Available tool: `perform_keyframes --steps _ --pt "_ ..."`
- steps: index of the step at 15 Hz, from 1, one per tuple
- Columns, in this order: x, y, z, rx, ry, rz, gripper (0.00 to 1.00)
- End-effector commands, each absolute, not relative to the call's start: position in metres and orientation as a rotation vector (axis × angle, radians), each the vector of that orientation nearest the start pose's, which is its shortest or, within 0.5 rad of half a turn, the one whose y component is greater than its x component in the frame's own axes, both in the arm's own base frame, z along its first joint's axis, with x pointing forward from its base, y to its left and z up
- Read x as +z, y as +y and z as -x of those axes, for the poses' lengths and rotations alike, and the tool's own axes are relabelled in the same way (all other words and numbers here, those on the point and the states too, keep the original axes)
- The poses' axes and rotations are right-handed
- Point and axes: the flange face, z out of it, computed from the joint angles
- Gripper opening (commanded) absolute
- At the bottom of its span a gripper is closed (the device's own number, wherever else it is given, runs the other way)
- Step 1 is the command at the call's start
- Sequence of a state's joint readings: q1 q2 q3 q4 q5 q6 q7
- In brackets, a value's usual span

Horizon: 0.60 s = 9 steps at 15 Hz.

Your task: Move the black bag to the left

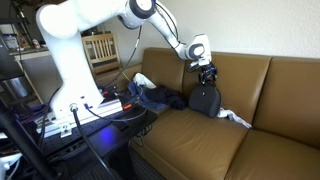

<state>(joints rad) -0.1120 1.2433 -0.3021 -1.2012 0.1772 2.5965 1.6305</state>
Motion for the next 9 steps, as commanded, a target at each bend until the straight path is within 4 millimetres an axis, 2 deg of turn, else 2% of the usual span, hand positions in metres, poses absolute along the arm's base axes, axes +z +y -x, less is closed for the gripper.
perform_keyframes --steps 1,6,9 --pt "0.055 -0.26 -0.715 -0.266 2.65 1.673 1.0" --pt "0.051 -0.296 -0.701 -0.032 2.731 1.58 1.0" --pt "0.043 -0.302 -0.695 0.144 2.734 1.536 1.0"
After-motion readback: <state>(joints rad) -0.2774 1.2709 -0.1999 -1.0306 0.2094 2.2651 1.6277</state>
